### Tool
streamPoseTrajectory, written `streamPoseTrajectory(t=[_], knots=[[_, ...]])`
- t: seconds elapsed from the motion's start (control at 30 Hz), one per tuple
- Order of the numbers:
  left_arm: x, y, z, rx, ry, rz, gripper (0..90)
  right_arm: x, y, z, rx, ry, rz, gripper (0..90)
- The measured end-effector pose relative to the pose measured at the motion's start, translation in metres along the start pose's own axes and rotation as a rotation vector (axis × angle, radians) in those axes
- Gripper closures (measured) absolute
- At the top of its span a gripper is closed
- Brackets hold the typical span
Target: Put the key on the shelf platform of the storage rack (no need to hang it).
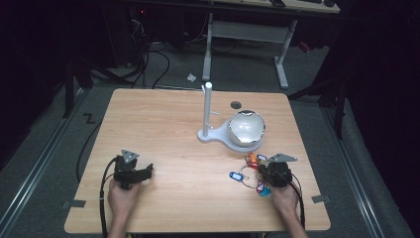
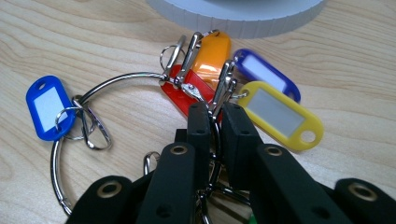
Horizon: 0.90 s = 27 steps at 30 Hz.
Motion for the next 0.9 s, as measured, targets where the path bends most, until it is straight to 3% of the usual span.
streamPoseTrajectory(t=[0.47, 0.7, 0.9], knots=[[0.0, 0.0, 0.0, 0.0, -0.002, -0.001, 23.0, 0.001, -0.007, 0.003, 0.027, 0.024, 0.025, 83.6], [0.0, 0.0, 0.0, 0.0, -0.001, -0.001, 23.0, 0.002, -0.018, 0.006, 0.063, 0.03, 0.04, 83.7], [0.0, 0.0, 0.0, 0.0, 0.0, 0.0, 23.1, 0.003, -0.027, 0.014, 0.08, 0.006, 0.044, 83.7]])
Point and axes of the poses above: each handheld gripper's, and its own axes: y roughly forward along the jaws, z roughly out of its top, x roughly to its right, the point moved 3 cm from there along y, roughly forward along the jaws, and after that the axes turned 8 degrees about x, right-handed, at the moved point
